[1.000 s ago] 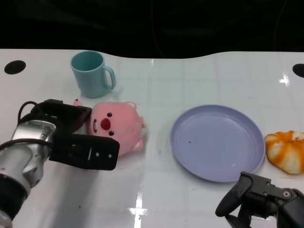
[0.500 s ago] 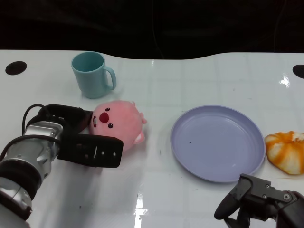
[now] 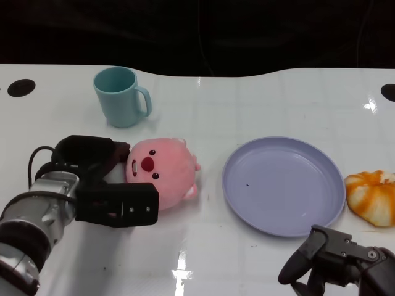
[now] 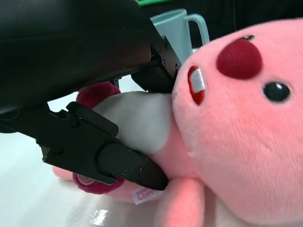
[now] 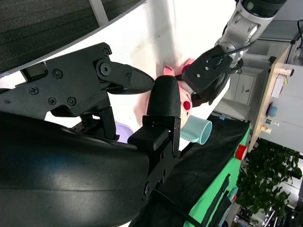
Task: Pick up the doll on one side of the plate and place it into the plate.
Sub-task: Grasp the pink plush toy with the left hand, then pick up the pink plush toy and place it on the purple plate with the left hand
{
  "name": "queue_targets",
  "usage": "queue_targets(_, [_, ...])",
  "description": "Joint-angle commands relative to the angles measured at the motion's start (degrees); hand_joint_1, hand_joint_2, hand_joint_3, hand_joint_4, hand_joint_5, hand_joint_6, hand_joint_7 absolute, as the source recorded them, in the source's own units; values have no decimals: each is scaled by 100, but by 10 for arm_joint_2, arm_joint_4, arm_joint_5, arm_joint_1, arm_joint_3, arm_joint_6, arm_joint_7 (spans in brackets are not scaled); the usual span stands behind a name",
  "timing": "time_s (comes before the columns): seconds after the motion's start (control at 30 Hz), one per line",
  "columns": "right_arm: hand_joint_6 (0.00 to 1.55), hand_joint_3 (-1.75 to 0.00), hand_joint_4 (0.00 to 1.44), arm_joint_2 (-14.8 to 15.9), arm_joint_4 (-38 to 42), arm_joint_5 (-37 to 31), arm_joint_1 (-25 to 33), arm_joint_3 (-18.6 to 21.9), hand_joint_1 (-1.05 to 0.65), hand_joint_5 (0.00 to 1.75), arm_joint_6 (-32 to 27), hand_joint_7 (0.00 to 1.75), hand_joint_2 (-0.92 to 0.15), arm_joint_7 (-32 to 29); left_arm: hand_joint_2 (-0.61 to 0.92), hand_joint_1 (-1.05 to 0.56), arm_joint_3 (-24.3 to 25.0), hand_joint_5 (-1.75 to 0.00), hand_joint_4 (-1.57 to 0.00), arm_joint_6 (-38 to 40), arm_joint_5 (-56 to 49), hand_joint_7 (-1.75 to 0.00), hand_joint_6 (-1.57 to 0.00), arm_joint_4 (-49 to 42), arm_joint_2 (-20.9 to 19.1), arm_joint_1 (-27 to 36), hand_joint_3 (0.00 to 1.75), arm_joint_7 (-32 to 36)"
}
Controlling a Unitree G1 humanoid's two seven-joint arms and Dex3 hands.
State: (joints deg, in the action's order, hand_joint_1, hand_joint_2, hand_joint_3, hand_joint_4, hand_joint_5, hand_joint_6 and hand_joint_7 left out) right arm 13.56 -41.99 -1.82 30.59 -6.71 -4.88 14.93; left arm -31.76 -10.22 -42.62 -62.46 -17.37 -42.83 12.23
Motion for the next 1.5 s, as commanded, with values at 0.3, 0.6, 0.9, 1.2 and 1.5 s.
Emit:
queue_targets(0.3, [56, -69, 63, 2, 0, 1, -5, 2, -25, 165, -8, 133, -76, -3, 51, -21, 78, -175, -96, -20, 72, -175, -72, 78, -5, 35, 109, 32])
queue_targets(0.6, [57, -71, 64, 3, 0, -2, -1, 2, -26, 164, -1, 133, -75, -3, 47, -19, 121, -175, -96, 37, 105, -175, -74, 247, -2, 91, 117, -30])
queue_targets(0.9, [57, -71, 64, 5, 1, -2, -2, 3, -26, 164, 3, 132, -74, -1, 42, -23, 125, -175, -95, 114, 119, -175, -76, 339, 60, 72, 126, -92])
queue_targets(1.2, [57, -72, 64, 3, -3, -4, -3, -3, -27, 164, -1, 132, -74, -3, 44, -22, 82, -175, -96, 190, 93, -175, -73, 322, 134, 11, 118, -125])
queue_targets(1.5, [57, -70, 64, 2, 0, -1, -3, -3, -28, 164, 4, 132, -76, 1, 58, -23, 50, -175, -91, 234, 87, -167, -69, 257, 205, -42, 89, -135])
